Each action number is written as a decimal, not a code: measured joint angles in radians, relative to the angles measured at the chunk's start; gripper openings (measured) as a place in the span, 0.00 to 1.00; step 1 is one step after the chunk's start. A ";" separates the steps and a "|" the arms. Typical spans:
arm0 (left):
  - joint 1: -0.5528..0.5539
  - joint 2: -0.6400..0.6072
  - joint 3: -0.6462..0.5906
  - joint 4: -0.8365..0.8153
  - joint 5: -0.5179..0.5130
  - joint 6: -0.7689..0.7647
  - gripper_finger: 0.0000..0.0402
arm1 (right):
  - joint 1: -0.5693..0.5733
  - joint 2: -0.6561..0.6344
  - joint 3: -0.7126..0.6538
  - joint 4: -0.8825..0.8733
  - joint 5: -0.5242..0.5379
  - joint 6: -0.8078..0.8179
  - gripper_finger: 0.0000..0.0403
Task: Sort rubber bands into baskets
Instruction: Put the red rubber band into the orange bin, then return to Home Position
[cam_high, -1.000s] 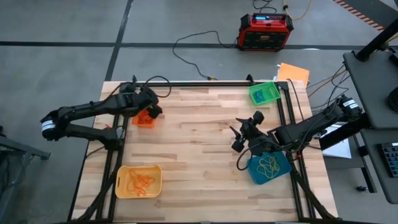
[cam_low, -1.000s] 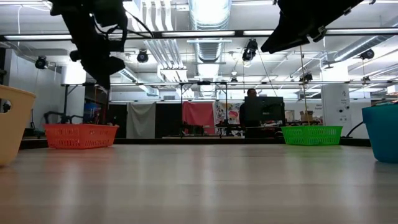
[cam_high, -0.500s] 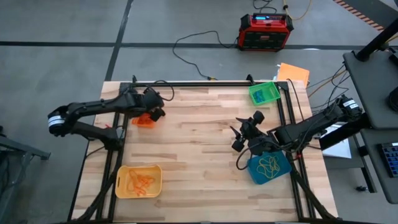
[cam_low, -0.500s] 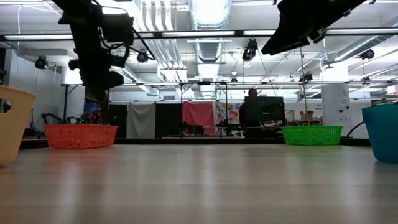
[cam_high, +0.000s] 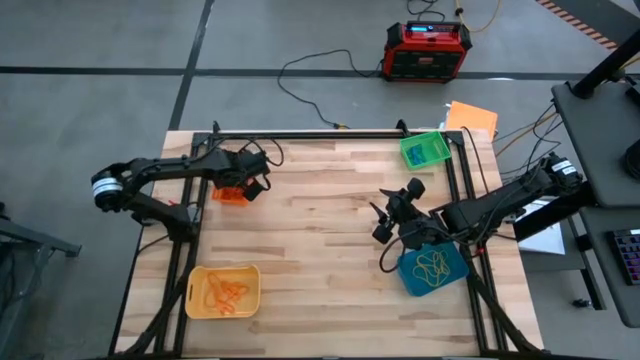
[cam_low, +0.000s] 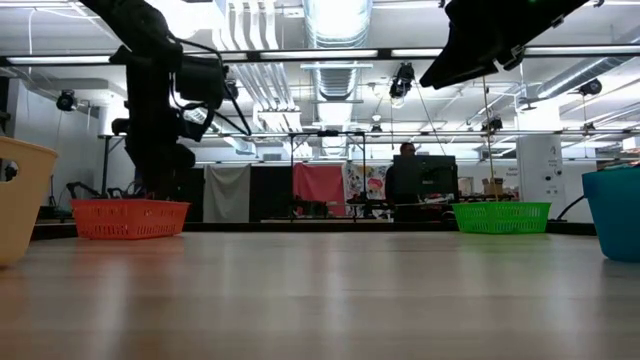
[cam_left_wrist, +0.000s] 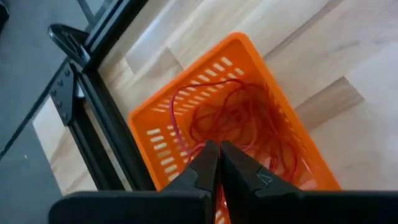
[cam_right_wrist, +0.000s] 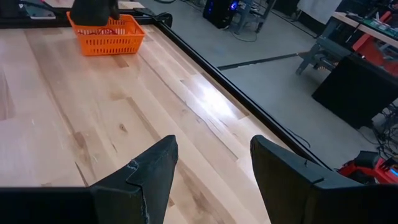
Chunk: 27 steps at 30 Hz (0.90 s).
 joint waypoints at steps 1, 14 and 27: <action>-0.003 -0.002 0.000 -0.005 0.006 -0.014 0.00 | 0.000 0.000 0.000 0.000 0.000 0.000 0.49; -0.014 -0.032 0.000 -0.048 0.044 -0.067 0.23 | 0.000 0.000 0.000 0.000 -0.003 0.004 0.49; -0.476 -0.261 -0.034 0.322 -0.047 0.223 0.35 | -0.038 0.000 -0.012 0.132 -0.151 -0.113 0.49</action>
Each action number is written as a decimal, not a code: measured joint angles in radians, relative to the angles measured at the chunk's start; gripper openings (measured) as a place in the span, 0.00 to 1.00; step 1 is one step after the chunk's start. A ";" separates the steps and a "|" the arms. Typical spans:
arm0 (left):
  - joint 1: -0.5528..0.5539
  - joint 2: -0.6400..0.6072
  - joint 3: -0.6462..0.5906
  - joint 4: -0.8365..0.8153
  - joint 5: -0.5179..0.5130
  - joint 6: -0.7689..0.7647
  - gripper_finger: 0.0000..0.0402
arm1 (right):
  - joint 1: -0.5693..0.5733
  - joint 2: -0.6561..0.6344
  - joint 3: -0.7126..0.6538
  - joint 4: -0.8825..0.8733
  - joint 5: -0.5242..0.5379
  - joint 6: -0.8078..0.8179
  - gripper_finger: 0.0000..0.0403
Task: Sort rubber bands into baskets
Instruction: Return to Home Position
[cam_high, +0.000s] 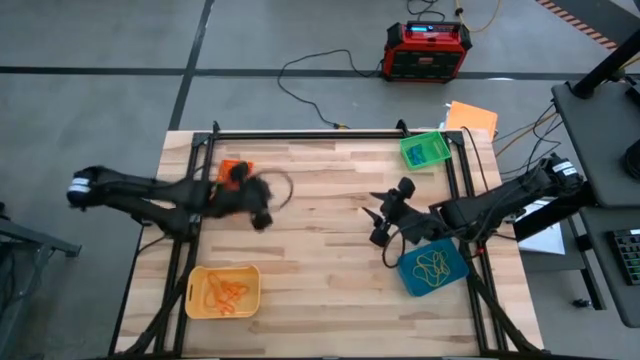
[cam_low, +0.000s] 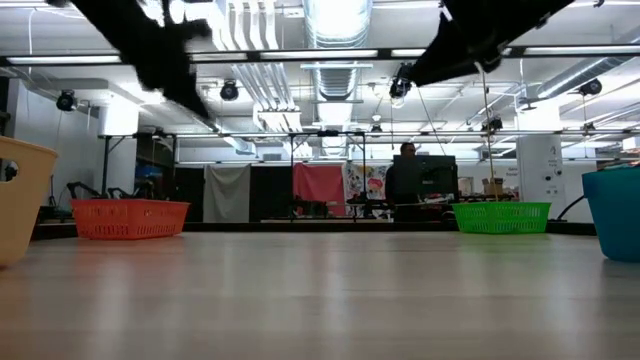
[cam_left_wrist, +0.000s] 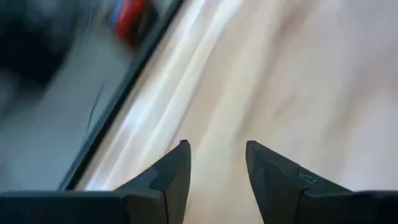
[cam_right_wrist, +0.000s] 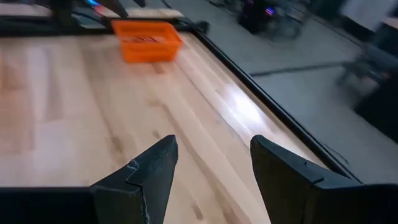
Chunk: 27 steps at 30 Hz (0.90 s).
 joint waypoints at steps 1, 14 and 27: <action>-0.063 -0.025 -0.016 0.091 -0.009 0.032 0.35 | -0.008 0.000 -0.001 0.036 -0.030 -0.042 0.49; -0.361 -0.215 -0.062 0.480 0.063 0.498 0.34 | -0.149 -0.016 0.012 0.368 -0.644 -0.467 0.49; 0.233 -0.722 -0.448 0.752 0.903 0.356 0.34 | -0.378 -0.304 -0.197 0.447 -1.001 -0.475 0.49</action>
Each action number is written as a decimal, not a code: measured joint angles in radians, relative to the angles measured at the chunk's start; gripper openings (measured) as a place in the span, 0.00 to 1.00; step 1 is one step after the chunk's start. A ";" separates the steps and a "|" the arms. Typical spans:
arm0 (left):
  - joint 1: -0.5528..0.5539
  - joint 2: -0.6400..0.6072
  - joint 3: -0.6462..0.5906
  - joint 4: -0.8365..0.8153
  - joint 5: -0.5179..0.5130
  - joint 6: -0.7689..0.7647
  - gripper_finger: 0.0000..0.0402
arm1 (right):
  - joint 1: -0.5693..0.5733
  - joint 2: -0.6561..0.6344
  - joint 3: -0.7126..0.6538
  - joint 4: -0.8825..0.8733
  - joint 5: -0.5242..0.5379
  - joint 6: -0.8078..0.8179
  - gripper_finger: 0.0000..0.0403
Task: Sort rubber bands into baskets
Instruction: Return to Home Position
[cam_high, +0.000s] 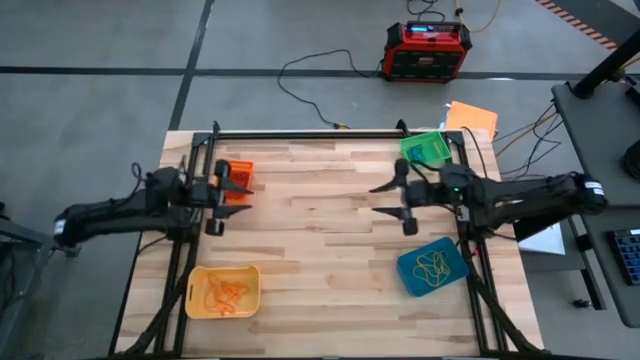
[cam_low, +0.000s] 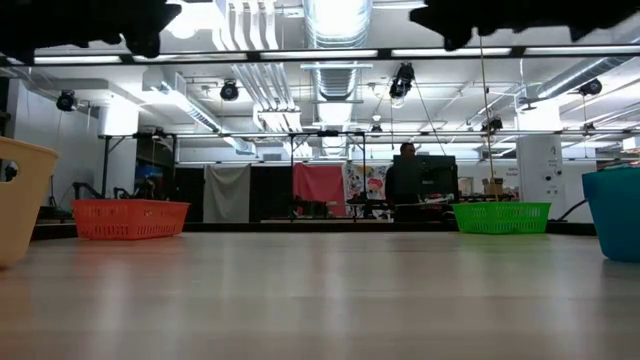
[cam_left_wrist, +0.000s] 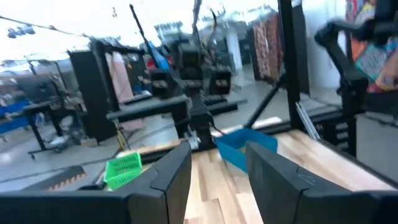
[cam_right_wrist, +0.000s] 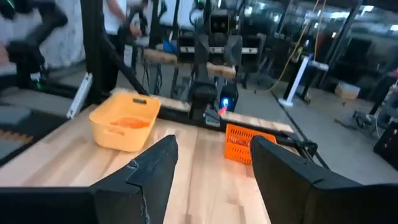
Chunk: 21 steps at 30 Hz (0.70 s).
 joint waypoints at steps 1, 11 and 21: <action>0.023 -0.029 -0.013 -0.002 0.020 -0.011 0.34 | 0.001 -0.035 -0.039 0.028 0.000 0.010 0.49; 0.068 -0.325 -0.110 -0.061 0.071 -0.064 0.34 | 0.000 -0.398 -0.350 0.178 0.001 0.086 0.49; 0.066 -0.389 -0.277 0.020 0.114 -0.144 0.34 | 0.000 -0.844 -0.562 0.154 -0.001 0.120 0.49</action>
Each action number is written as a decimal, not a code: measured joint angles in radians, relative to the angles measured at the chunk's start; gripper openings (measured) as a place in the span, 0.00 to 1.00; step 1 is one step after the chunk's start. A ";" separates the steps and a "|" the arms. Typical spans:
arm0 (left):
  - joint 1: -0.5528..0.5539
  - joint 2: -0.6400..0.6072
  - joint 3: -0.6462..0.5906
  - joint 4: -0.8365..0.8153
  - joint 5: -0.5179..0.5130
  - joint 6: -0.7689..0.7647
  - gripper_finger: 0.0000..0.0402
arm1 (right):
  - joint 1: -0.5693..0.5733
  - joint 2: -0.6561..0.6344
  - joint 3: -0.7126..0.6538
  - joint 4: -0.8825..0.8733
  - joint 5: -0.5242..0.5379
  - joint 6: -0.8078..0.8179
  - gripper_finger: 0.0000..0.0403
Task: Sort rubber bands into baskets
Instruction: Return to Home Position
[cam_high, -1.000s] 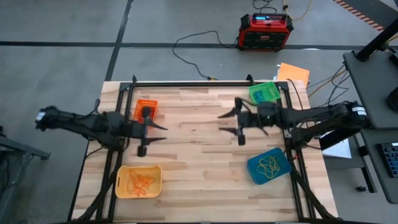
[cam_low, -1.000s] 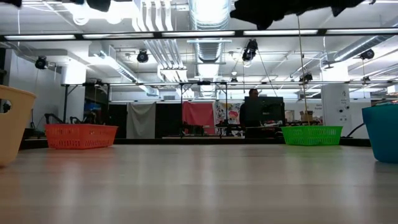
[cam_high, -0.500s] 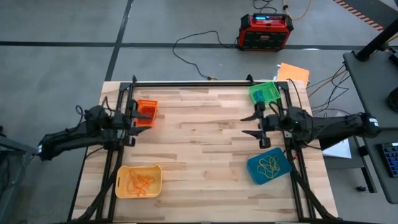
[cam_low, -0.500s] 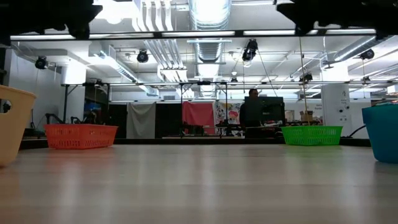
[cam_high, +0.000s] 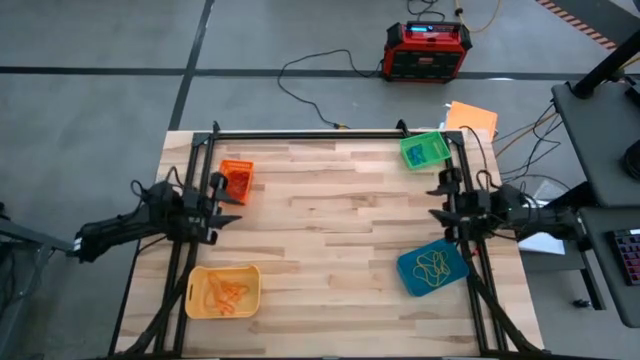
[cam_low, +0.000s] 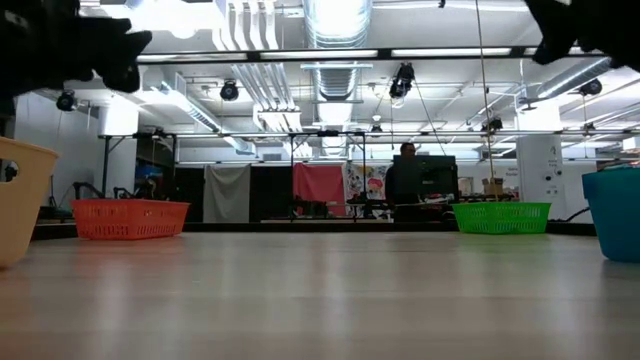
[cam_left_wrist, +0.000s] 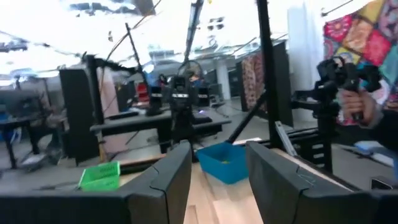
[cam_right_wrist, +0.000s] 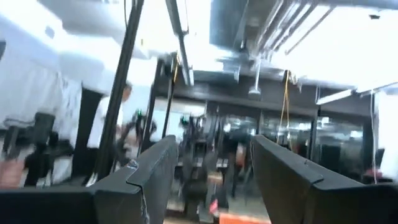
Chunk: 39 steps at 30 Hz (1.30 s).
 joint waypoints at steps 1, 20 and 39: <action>-0.001 -0.001 -0.027 0.035 0.010 0.004 0.34 | 0.000 0.000 0.004 0.031 -0.004 0.004 0.49; -0.003 0.058 -0.045 -0.108 -0.019 0.026 0.34 | -0.001 0.086 -0.001 -0.091 -0.052 0.063 0.49; -0.003 0.094 -0.033 -0.106 -0.020 0.025 0.34 | -0.001 0.095 -0.001 -0.109 -0.052 0.103 0.49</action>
